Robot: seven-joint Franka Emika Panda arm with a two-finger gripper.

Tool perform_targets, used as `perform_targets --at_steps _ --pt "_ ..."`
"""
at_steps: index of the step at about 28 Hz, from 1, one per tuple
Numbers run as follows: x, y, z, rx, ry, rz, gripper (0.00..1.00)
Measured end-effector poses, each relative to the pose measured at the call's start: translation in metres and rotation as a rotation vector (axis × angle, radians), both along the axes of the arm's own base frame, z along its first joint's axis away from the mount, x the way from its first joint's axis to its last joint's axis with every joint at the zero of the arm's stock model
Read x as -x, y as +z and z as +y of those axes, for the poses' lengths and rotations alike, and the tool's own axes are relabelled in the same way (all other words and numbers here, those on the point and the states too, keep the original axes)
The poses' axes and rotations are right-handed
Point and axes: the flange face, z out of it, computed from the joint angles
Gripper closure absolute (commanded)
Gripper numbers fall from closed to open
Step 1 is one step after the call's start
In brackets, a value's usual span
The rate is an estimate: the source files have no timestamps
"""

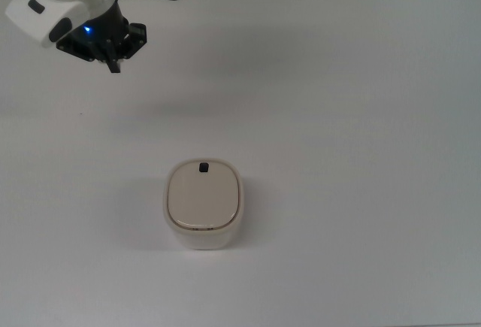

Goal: Open the trash can
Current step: 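Move the gripper over the cream trash can's lid tab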

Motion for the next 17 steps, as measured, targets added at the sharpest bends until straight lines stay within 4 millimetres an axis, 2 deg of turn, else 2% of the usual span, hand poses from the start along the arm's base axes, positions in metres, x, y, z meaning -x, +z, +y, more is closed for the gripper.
perform_targets --at_steps 14,17 --pt "-0.036 -0.011 0.023 -0.202 -0.041 -0.195 1.0" --pt "-0.046 -0.019 0.026 -0.224 -0.052 -0.236 1.0"
